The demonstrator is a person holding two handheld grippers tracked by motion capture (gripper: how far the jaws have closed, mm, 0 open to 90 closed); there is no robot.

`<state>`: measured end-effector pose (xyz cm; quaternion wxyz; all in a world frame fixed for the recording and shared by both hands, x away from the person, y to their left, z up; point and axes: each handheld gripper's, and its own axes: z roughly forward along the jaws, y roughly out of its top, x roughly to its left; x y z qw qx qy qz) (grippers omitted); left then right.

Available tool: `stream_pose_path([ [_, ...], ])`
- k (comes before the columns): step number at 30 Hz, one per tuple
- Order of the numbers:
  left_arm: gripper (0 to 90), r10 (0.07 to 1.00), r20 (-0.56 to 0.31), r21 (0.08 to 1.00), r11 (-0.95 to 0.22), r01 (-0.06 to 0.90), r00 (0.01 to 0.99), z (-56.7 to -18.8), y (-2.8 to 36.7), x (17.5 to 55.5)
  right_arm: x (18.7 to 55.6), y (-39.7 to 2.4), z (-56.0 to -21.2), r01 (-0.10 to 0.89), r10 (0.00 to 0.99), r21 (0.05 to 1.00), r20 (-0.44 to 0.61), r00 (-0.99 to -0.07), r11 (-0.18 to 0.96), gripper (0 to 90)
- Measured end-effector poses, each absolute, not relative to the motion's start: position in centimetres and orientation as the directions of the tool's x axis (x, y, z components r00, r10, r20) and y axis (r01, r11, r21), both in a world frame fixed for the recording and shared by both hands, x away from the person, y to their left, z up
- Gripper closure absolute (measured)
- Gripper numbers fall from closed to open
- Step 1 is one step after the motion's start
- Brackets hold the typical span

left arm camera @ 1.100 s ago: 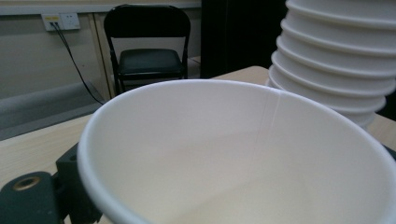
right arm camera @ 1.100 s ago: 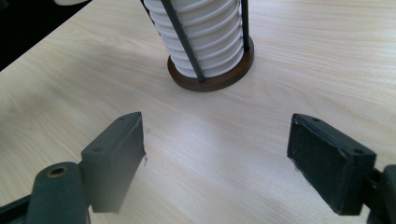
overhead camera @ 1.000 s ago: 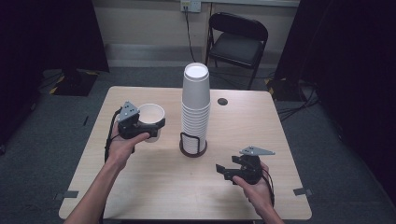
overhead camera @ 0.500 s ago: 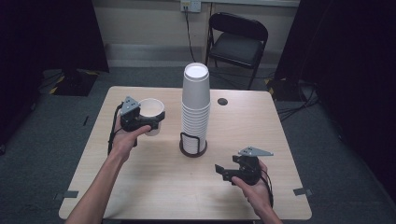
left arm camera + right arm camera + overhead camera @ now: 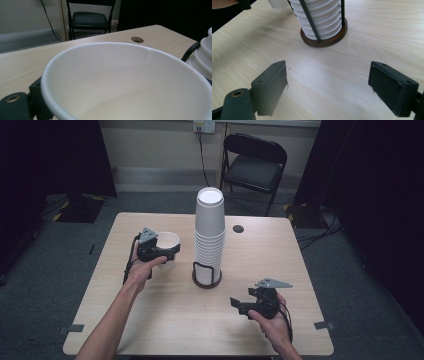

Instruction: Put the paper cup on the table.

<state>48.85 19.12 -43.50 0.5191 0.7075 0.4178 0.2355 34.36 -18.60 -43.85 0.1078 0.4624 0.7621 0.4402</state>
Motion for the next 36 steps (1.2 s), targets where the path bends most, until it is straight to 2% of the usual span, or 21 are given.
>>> stream_pose_path([
  [18,7.8,0.848,-0.067,0.918,-0.154,0.365,0.526,-45.9,19.0,49.2,34.6,-18.8,-44.1,0.620,0.807,0.762,0.241,-0.539,0.187,15.2],
  [36,8.7,0.840,-0.072,0.896,-0.182,0.404,0.537,-46.4,21.0,47.3,34.6,-18.3,-44.2,0.625,0.798,0.756,0.249,-0.549,0.195,15.2],
])
